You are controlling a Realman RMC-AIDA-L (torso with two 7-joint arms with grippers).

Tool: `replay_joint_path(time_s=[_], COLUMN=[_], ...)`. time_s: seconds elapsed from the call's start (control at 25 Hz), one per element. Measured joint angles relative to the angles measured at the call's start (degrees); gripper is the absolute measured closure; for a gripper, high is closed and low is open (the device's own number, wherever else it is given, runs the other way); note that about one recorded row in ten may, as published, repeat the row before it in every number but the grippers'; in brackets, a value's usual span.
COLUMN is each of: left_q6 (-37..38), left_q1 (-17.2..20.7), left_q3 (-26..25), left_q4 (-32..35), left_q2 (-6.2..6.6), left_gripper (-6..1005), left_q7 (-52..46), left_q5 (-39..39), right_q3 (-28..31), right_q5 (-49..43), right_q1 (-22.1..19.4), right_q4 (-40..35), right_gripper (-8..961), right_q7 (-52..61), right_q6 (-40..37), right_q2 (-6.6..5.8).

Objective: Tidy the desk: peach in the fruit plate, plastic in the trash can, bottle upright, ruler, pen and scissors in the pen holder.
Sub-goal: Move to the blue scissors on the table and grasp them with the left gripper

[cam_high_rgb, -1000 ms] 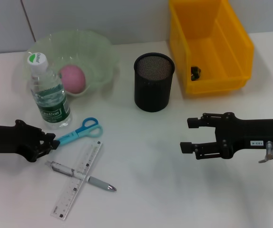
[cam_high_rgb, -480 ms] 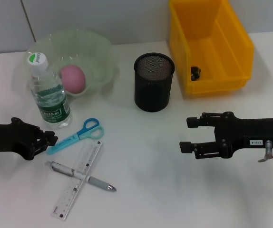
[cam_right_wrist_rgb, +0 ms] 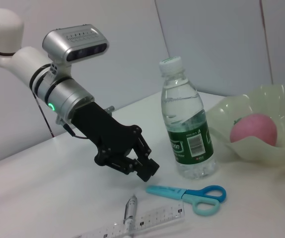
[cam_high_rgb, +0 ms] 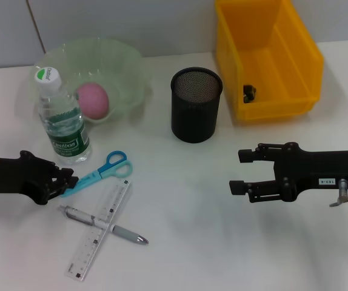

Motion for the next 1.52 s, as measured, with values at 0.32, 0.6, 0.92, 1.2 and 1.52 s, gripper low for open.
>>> replay_joint_path(time_s=[0.32, 0.6, 0.92, 1.2, 1.52], left_q6=[-1.8, 1.5, 7.4, 8.3, 8.1], left_q1=[-2.8, -1.6, -2.1, -7.1, -10.6], left_q3=[2.3, 10.7, 17.7, 26.0, 29.8], left_q4=[3.4, 12.8, 22.1, 22.3, 20.0], left_q2=[-1.85, -1.65, -1.78, -2.04, -2.27], left_gripper=[692, 590, 553, 557, 552], left_q7=[-6.8, -14.9, -24.0, -30.8, -34.4], left_q5=[8.4, 8.9, 16.1, 22.3, 24.3], right_q3=[-0.1, -0.1, -0.1, -0.2, -0.2], right_q5=[0.0, 0.0, 0.0, 0.0, 0.0], right_q1=[-0.1, -0.1, -0.2, 0.1, 0.3], right_q4=[0.1, 0.0, 0.0, 0.0, 0.0], right_gripper=[138, 138, 138, 138, 138], right_q7=[-0.1, -0.3, -0.4, -0.5, -0.8], right_q6=[0.1, 0.4, 0.6, 0.6, 0.8], right_q2=[0.15, 0.18, 0.18, 0.18, -0.01])
